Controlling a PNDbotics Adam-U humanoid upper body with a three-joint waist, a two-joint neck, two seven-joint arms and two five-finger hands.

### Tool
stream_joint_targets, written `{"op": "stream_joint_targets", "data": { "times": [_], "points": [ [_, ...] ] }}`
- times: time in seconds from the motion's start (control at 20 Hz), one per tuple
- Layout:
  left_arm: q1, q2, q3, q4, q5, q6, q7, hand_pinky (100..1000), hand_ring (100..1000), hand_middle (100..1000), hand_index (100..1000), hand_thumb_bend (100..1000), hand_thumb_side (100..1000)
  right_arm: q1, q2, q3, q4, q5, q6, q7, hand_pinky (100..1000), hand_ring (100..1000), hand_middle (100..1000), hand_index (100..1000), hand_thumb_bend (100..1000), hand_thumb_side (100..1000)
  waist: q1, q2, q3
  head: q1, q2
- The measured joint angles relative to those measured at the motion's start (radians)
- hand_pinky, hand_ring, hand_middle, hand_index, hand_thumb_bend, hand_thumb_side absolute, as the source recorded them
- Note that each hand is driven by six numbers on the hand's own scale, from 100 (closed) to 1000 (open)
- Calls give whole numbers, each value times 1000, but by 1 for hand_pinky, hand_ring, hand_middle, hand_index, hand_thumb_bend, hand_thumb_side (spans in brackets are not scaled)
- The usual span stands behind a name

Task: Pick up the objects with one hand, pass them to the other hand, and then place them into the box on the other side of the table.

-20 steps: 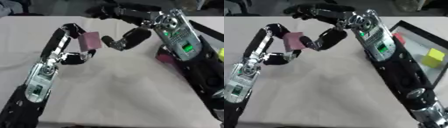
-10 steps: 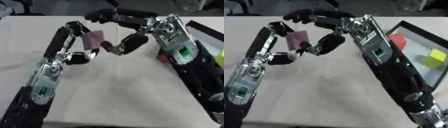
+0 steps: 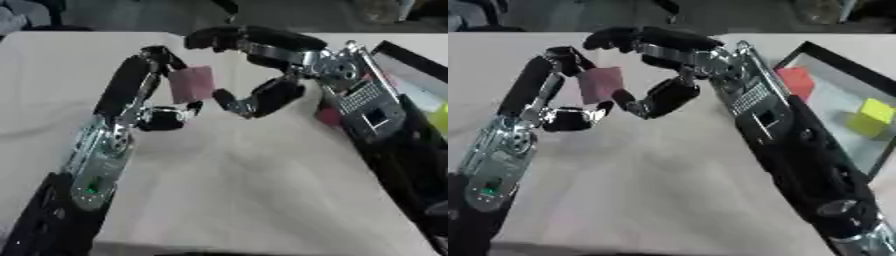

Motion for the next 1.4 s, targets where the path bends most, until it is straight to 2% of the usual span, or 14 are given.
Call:
{"op": "stream_joint_targets", "data": {
  "times": [0.6, 0.95, 1.15, 1.4],
  "points": [
    [1, -18, -10, -28, 24, 30, -16, 625, 553, 570, 583, 153, 100, 15, -12, 10, -26, 37, -10, -6, 960, 1000, 926, 919, 100, 100, 0, 0, 1, -3, 5],
    [1, -27, -15, -28, 34, 39, -10, 619, 549, 568, 586, 149, 100, 15, -12, 14, -25, 47, -20, -4, 963, 1000, 921, 939, 100, 100, 0, 0, 1, -18, 17],
    [-2, -36, -17, -28, 42, 41, -12, 613, 546, 565, 587, 146, 100, 15, -10, 17, -13, 70, -22, -7, 966, 1000, 917, 960, 100, 100, 0, 0, 7, -28, 51],
    [-7, -44, -18, -34, 52, 45, -11, 610, 544, 563, 586, 141, 100, 16, -8, 21, 6, 110, -32, -19, 969, 1000, 914, 974, 151, 100, 0, 0, 8, -28, 62]
  ]
}}
